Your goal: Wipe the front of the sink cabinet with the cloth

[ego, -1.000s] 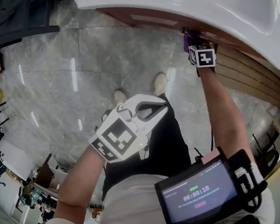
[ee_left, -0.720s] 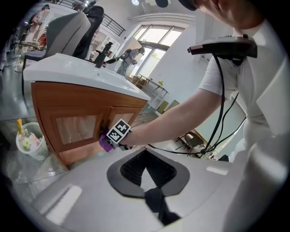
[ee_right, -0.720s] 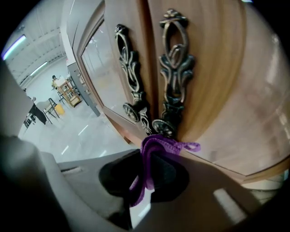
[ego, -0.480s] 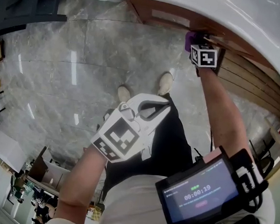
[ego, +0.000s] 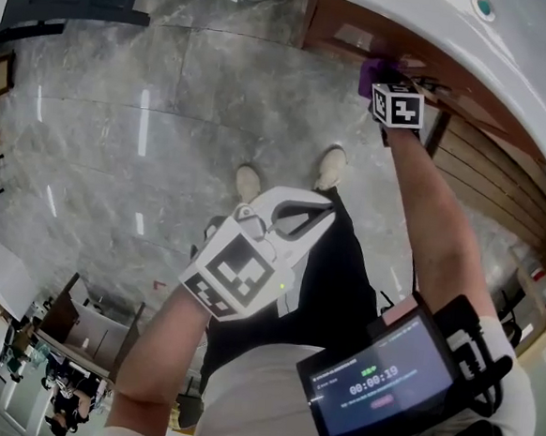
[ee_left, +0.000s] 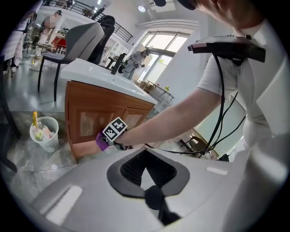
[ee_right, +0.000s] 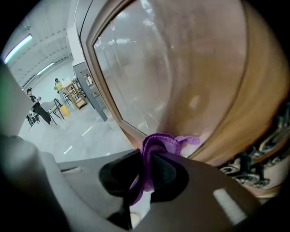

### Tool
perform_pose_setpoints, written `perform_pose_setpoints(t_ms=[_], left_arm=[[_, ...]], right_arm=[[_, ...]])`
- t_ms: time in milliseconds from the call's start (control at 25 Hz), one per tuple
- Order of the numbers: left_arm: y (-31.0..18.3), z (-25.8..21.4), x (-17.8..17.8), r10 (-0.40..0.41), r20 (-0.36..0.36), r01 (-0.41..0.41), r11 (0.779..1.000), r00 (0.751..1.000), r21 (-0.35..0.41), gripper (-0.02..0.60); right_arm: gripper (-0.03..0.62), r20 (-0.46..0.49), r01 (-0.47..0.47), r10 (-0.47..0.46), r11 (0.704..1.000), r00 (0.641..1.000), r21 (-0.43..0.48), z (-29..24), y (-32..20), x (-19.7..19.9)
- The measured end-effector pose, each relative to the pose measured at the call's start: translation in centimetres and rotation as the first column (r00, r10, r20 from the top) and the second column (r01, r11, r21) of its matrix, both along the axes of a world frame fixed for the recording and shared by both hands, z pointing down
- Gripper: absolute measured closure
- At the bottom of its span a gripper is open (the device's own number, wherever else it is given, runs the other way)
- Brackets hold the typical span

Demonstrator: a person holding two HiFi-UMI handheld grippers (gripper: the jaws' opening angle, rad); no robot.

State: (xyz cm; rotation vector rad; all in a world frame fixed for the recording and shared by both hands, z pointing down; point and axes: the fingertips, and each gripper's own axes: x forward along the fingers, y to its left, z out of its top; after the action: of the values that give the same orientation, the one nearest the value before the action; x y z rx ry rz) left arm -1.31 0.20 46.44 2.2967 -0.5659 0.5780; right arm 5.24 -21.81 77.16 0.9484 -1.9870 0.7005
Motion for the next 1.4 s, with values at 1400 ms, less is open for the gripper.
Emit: perform_pose_setpoints(t_ms=[1400], left_arm=[[4.8, -0.2, -15.4, -0.227, -0.030, 0.227, 0.973, 0.974, 0.030, 0.574]], right_arm=[[0.539, 0.054, 0.278, -0.282, 0.958, 0.958, 0.076, -4.6, 0.6, -24.0]])
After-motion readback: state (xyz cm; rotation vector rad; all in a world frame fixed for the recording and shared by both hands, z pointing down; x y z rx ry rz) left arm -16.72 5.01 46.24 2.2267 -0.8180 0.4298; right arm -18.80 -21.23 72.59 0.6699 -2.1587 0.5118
